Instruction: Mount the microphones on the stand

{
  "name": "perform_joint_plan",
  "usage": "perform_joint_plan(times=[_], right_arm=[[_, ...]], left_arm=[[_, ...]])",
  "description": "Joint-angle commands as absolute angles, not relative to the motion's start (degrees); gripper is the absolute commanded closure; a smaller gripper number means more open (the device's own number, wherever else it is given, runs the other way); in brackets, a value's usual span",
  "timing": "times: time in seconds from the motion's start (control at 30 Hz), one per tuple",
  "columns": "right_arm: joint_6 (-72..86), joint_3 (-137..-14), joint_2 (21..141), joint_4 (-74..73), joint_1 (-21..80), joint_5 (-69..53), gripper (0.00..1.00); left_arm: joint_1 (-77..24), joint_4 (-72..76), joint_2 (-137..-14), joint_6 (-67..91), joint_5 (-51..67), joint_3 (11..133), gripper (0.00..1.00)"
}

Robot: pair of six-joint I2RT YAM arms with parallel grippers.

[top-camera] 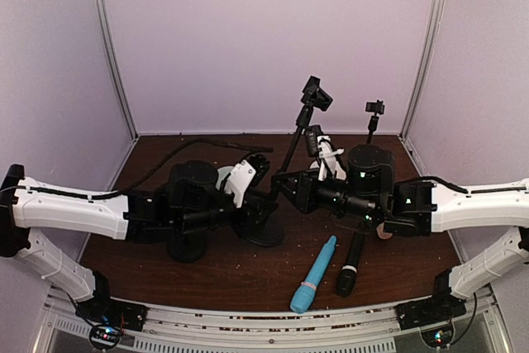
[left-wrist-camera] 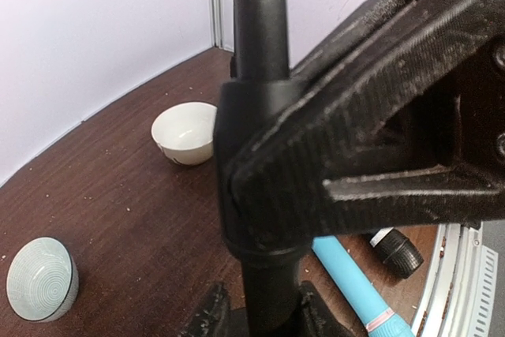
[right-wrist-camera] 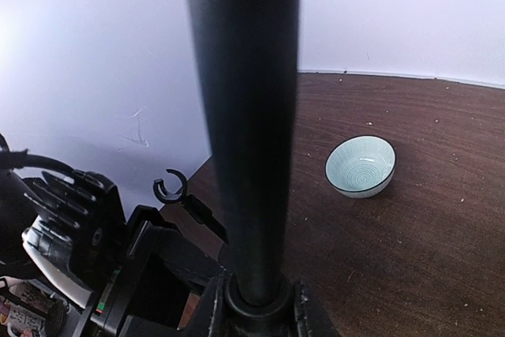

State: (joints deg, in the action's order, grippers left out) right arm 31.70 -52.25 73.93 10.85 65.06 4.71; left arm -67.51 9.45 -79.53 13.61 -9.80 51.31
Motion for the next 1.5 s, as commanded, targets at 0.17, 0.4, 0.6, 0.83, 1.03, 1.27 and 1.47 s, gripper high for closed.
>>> perform_joint_plan(times=[0.17, 0.4, 0.6, 0.83, 1.03, 1.27, 1.47], right_arm=[[31.5, -52.4, 73.7, 16.2, 64.9, 3.9, 1.00], [15.0, -47.1, 70.5, 24.5, 59.2, -25.5, 1.00], [12.5, -45.7, 68.1, 18.1, 53.6, -22.6, 0.70], [13.3, -45.6, 68.1, 14.4, 52.3, -19.1, 0.48], [13.0, -45.9, 66.2, 8.6, 52.2, -12.4, 0.46], [15.3, -45.5, 63.2, 7.3, 52.6, -13.6, 0.43], [24.4, -48.7, 65.4, 7.6, 59.7, 2.6, 0.40]], left_arm=[[-67.6, 14.4, -79.9, 12.0, -9.8, 52.7, 1.00], [-67.3, 18.5, -76.8, 10.7, 5.0, 50.3, 1.00], [-67.3, 22.5, -73.9, 10.8, 10.1, 47.7, 1.00], [-67.3, 24.2, -73.1, 11.5, 9.1, 46.5, 1.00], [-66.9, 24.8, -73.5, 12.0, 7.8, 45.7, 1.00], [-66.5, 23.9, -74.1, 14.7, 1.0, 45.1, 1.00], [-67.8, 19.6, -76.3, 15.6, -12.8, 47.6, 1.00]])
